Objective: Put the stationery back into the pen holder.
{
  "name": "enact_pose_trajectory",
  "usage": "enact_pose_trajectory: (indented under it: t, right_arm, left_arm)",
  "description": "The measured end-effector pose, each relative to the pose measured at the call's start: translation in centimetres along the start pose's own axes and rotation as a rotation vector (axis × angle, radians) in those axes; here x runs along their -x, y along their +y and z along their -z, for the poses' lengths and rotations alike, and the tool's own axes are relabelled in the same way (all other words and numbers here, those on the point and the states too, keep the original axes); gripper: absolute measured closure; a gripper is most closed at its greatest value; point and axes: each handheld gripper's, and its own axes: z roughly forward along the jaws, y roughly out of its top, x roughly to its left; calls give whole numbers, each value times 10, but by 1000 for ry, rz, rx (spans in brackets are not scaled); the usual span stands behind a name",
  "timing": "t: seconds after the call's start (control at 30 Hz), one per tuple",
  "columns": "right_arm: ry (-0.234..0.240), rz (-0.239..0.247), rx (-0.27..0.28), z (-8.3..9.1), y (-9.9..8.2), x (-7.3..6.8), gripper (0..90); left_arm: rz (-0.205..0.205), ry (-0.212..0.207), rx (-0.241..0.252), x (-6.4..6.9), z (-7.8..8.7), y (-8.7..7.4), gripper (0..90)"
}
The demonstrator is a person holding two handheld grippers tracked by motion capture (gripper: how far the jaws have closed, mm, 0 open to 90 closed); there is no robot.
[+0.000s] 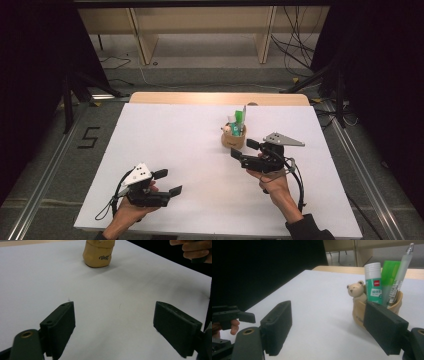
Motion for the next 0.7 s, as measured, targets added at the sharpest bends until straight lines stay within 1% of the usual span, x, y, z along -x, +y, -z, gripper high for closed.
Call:
enact_pose_trajectory:
  t: [0.23, 0.33, 0.7]
  right_arm:
    - [1, 34, -1, 4, -7, -6, 231]
    - [6, 34, -6, 6, -10, -8, 228]
    - [15, 86, -11, 16, -22, -16, 224]
  left_arm:
    - [0, -1, 5, 1, 1, 0, 174]
    - [-3, -2, 3, 1, 1, 1, 174]
    - [-6, -4, 1, 1, 1, 0, 173]
